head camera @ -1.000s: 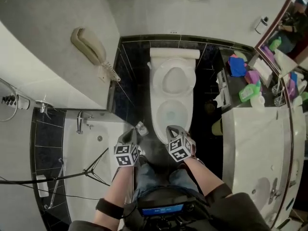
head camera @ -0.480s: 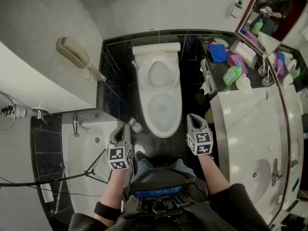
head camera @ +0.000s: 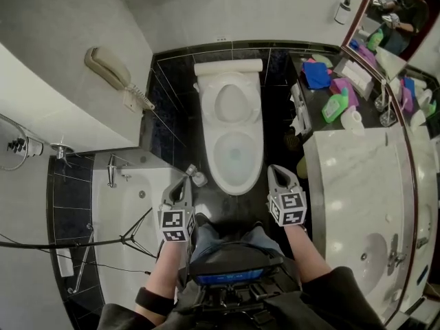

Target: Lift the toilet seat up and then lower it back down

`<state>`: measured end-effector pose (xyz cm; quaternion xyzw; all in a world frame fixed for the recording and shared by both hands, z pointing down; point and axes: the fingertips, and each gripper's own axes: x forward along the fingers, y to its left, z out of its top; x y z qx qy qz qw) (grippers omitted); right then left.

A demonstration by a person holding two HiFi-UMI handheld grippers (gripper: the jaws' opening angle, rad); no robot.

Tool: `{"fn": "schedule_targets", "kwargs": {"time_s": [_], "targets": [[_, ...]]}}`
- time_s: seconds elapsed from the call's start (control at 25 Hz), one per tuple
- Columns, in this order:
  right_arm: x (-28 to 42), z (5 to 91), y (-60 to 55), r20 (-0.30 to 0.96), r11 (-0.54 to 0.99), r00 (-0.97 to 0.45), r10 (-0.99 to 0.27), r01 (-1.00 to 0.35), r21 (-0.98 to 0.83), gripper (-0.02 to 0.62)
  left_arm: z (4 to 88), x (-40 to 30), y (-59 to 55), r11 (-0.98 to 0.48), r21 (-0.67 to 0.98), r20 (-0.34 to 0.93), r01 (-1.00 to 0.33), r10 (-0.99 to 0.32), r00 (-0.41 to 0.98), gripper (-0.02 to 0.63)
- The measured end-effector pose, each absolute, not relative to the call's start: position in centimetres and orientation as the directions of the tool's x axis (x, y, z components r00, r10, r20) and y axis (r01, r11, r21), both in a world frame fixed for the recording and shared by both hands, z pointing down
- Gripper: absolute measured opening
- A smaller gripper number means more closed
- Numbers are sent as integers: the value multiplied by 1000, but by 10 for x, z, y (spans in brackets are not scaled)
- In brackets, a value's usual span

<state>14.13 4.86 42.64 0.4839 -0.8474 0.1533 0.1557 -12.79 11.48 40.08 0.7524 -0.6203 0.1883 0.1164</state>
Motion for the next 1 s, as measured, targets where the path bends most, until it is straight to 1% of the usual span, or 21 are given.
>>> {"fn": "schedule_targets", "kwargs": {"time_s": [0.32,0.48,0.64,0.84,0.92,0.96,1.0], "targets": [[130,421,47,390,596,-587,-709,-795,-113,11,401,-104,114,-189,-124,425,-974,-897,120,2],[112,434,36,401,617,-605,-688,-778,-116,11,405,-102,92,-224,-131,427,-966,-892,149,2],[83,441,16,411,646,-613,-674,-760,-73,11,429,-115,48,-257,-138,442,-956,-880,173,5],[41,456,-22,453,655,-607,-653,-753,-64,11,459,-137,-34,-334,-141,498,-932,-837,225,111],[20,464,-40,470,669,-610,-637,-741,-55,11,473,-144,-68,-377,-165,522,-912,-817,244,142],[9,470,-51,476,676,-613,-630,-735,-52,11,484,-148,-85,-400,-180,538,-899,-805,251,169],[-3,478,-62,482,683,-617,-622,-729,-51,11,496,-153,-102,-426,-199,560,-882,-788,255,210]]}}
